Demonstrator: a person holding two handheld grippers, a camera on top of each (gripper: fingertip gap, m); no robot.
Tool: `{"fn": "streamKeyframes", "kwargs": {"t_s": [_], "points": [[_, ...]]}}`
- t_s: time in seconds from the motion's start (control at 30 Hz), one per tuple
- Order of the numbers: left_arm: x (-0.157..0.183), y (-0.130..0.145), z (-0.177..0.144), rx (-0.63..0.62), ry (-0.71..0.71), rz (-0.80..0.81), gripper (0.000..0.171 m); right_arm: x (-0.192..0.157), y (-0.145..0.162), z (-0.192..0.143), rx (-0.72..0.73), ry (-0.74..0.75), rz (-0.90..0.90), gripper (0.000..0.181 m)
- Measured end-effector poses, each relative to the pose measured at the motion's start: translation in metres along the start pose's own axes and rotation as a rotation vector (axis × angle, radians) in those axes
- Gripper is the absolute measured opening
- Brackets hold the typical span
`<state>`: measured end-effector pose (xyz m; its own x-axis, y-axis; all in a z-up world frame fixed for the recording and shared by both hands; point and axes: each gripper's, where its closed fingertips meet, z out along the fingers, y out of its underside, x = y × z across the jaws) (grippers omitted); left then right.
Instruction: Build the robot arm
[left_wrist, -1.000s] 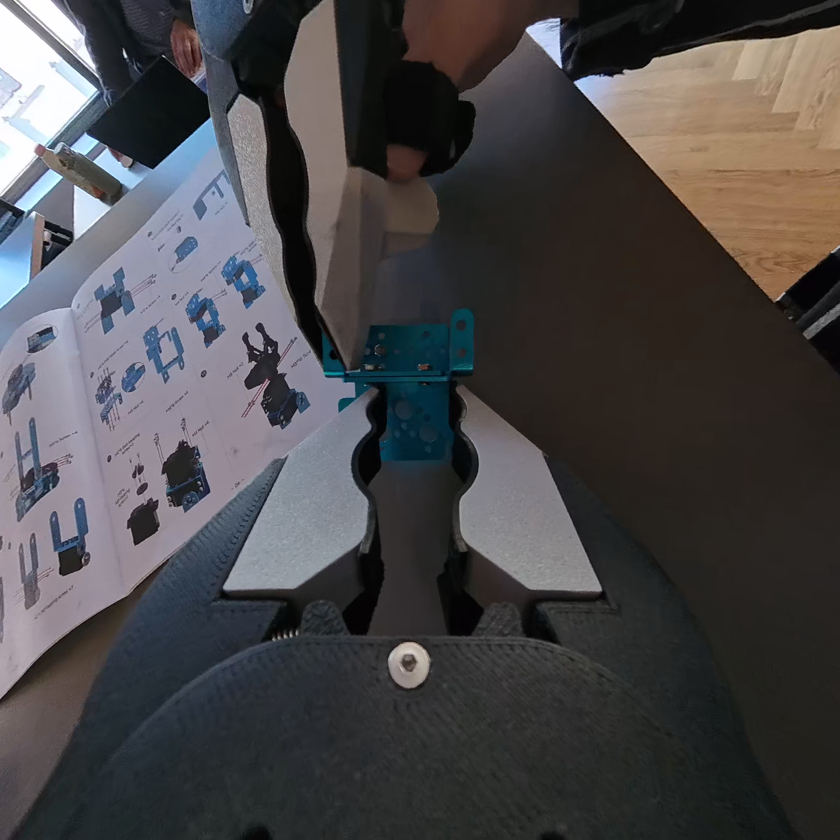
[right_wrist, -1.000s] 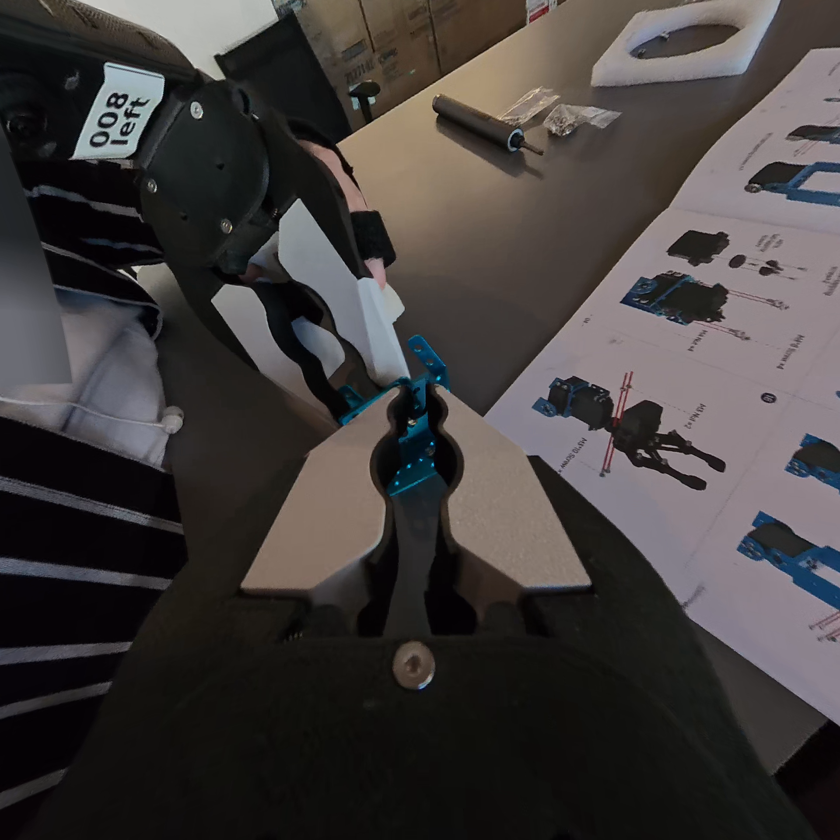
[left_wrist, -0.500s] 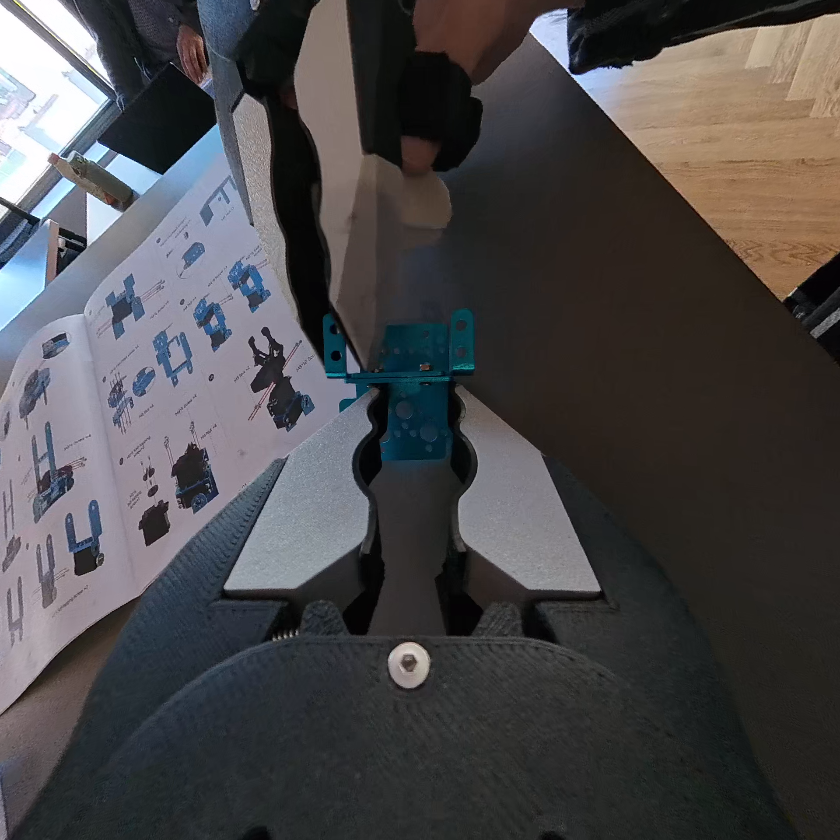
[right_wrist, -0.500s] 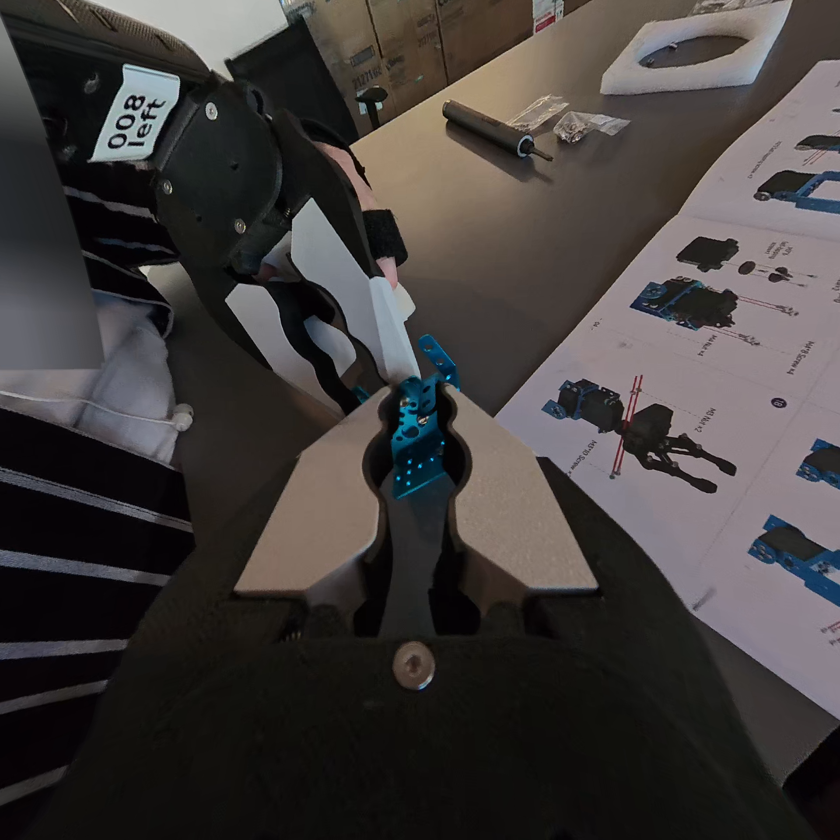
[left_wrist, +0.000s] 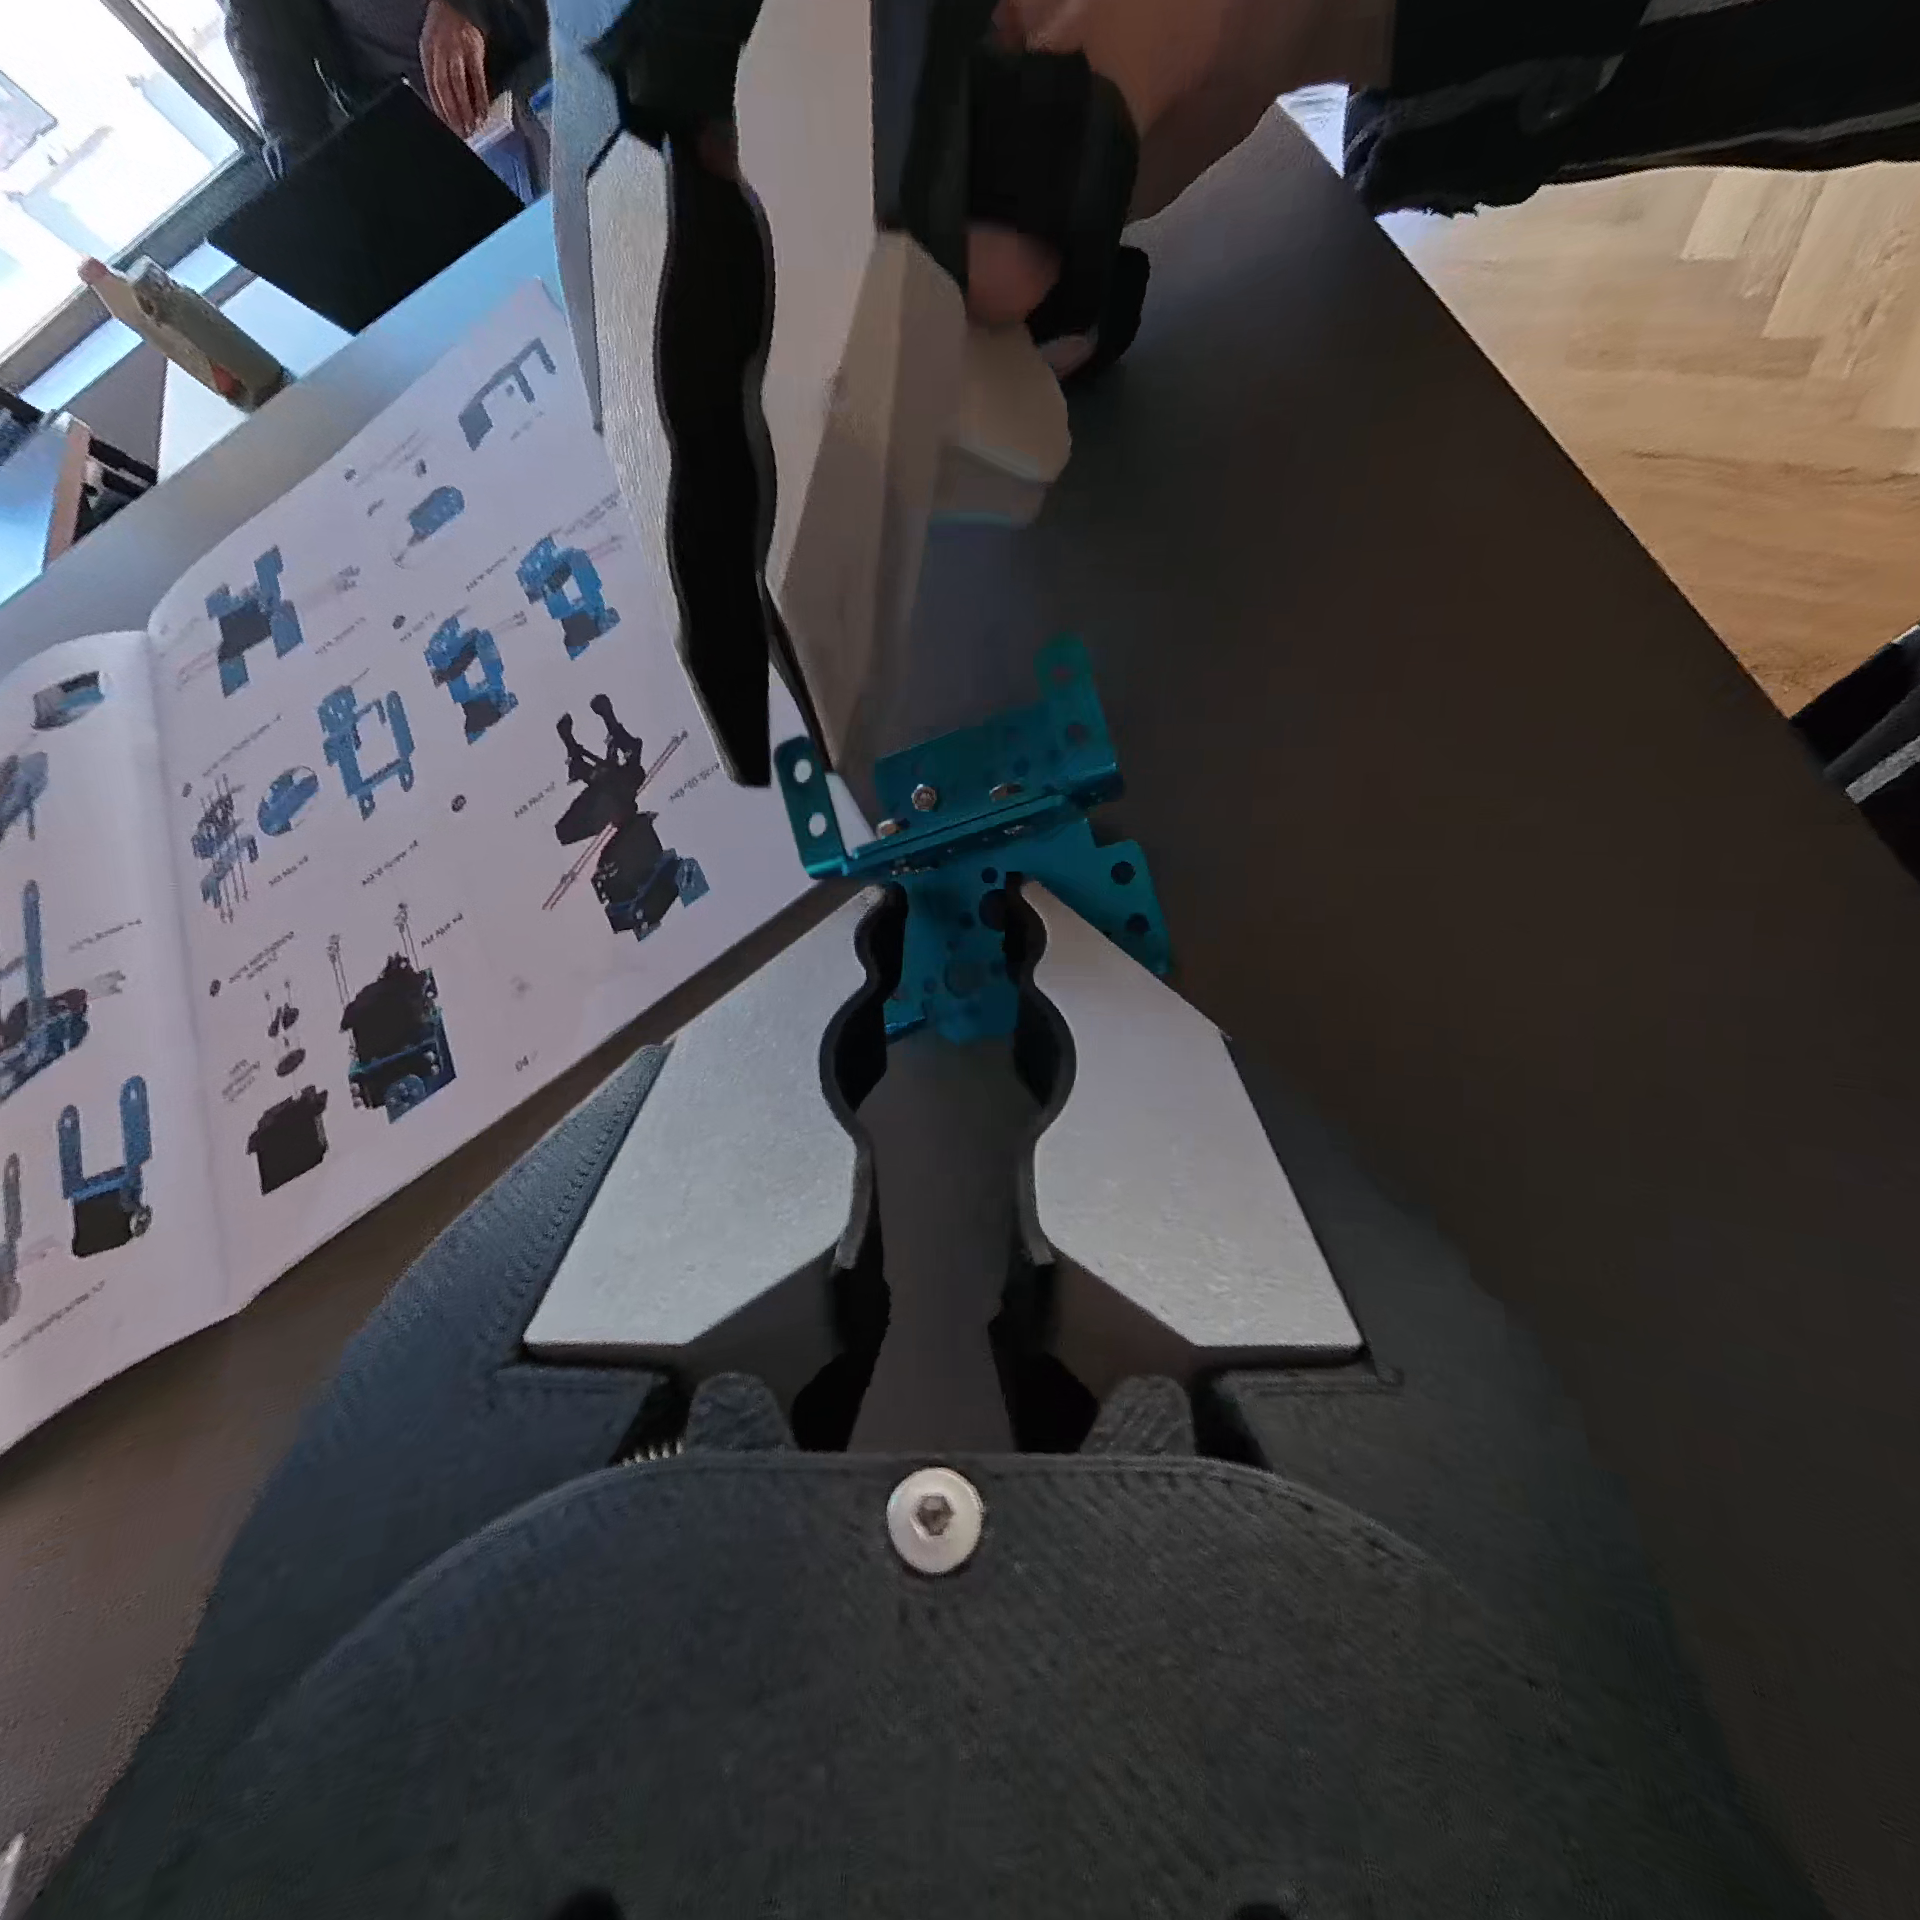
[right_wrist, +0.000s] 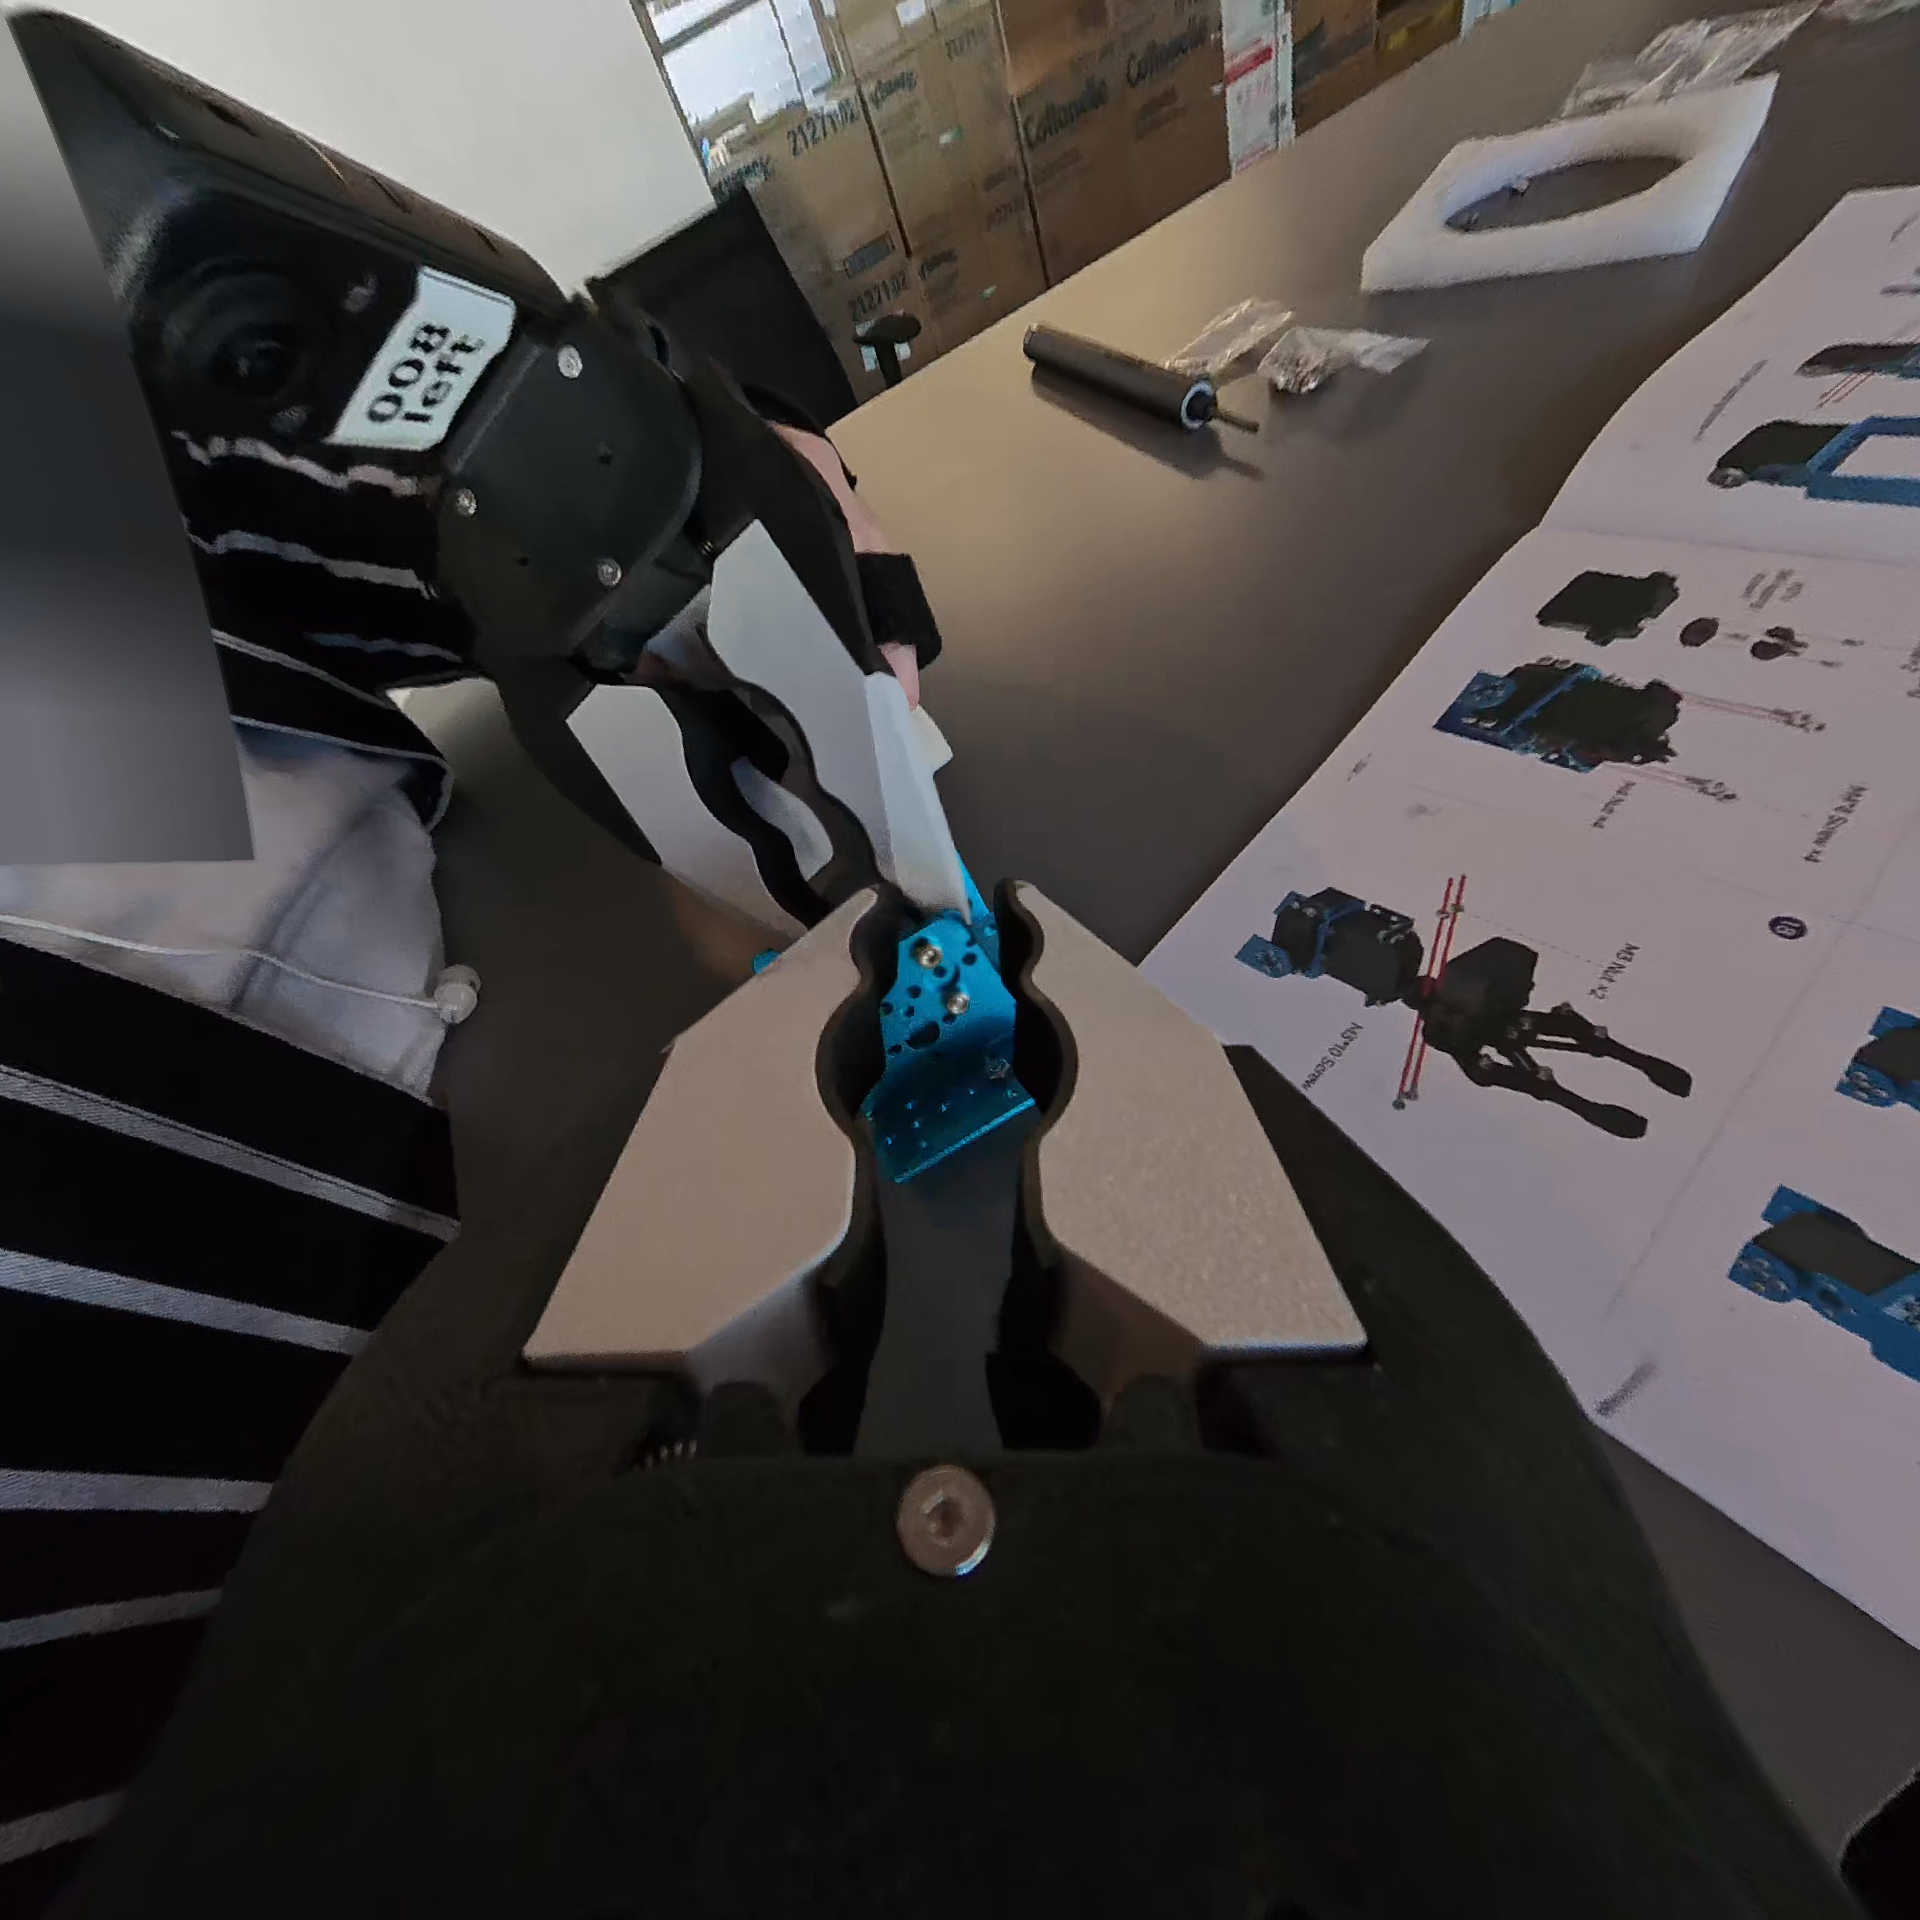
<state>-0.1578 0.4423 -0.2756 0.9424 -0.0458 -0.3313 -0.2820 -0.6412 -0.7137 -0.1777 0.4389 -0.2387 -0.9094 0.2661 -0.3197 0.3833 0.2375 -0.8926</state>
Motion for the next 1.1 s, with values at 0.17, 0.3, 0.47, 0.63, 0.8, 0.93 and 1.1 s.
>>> {"fn": "streamKeyframes", "kwargs": {"t_s": [0.17, 0.3, 0.47, 0.63, 0.8, 0.93, 1.1], "points": [[-0.001, 0.007, -0.005, -0.020, 0.019, -0.100, 0.013, 0.003, -0.003, -0.011, 0.044, 0.016, -0.020, 0.017], [-0.002, 0.012, -0.011, -0.029, 0.053, -0.250, 0.015, -0.004, 0.001, -0.021, 0.051, 0.014, -0.047, 0.020], [-0.002, 0.004, -0.021, 0.055, 0.134, -0.477, 0.022, -0.020, 0.014, -0.026, 0.014, 0.041, -0.104, 0.028], [-0.003, 0.002, -0.022, 0.023, 0.154, -0.683, 0.032, -0.016, 0.027, -0.019, -0.082, 0.061, -0.040, 0.024], [-0.008, 0.002, -0.021, -0.046, 0.107, -0.940, 0.025, -0.031, 0.026, -0.009, -0.099, -0.037, -0.042, 0.003], [-0.011, 0.005, -0.030, -0.072, 0.036, -1.064, 0.024, -0.042, 0.030, -0.001, -0.135, -0.122, -0.025, 0.005], [-0.020, -0.006, -0.036, -0.001, -0.021, -1.150, 0.024, -0.051, 0.031, 0.002, -0.164, -0.188, -0.108, 0.012]]}}
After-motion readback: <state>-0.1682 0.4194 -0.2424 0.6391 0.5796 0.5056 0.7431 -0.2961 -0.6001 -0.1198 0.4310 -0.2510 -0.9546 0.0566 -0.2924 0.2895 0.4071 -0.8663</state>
